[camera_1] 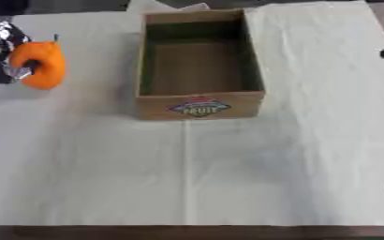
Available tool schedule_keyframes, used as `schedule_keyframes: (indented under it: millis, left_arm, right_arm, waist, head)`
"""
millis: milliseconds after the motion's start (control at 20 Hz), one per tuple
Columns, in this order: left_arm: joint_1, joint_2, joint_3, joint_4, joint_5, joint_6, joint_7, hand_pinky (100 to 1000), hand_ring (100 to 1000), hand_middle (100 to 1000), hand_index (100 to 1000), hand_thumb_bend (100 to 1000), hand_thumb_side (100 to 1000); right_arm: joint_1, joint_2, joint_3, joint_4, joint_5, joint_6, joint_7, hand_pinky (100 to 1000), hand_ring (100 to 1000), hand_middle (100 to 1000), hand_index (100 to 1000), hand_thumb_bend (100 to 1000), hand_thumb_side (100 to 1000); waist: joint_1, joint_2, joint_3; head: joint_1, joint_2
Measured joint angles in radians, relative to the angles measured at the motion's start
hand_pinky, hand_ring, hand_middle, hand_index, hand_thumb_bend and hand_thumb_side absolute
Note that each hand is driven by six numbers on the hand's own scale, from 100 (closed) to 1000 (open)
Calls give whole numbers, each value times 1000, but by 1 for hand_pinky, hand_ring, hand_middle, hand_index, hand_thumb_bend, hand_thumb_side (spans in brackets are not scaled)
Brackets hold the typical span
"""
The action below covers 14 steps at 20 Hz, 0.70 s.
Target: Pick up objects on the table and place them in the box.
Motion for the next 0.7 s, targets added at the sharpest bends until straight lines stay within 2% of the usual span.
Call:
schedule_keyframes:
  millis: [350, 550, 700]
  left_arm:
    - [-76, -16, 25, -121, 7, 28, 100, 119, 418, 331, 559, 100, 384]
    - [-133, -74, 38, -189, 7, 52, 158, 122, 421, 336, 557, 100, 403]
    - [-167, -121, 40, -234, 5, 64, 202, 142, 433, 350, 562, 100, 416]
  right_arm:
    - [-2, 0, 0, 0, -4, -3, -1, 921, 987, 594, 830, 100, 942]
    - [-12, 1, 1, 0, -8, -5, 0, 921, 986, 595, 830, 100, 942]
    - [-27, 6, 2, 0, -19, -6, 3, 920, 984, 597, 829, 100, 941]
  waist:
    - [0, 1, -14]
    - [0, 3, -26]
    - [-4, 5, -50]
  head:
    - [10, -22]
    - [28, -31]
    - [50, -42]
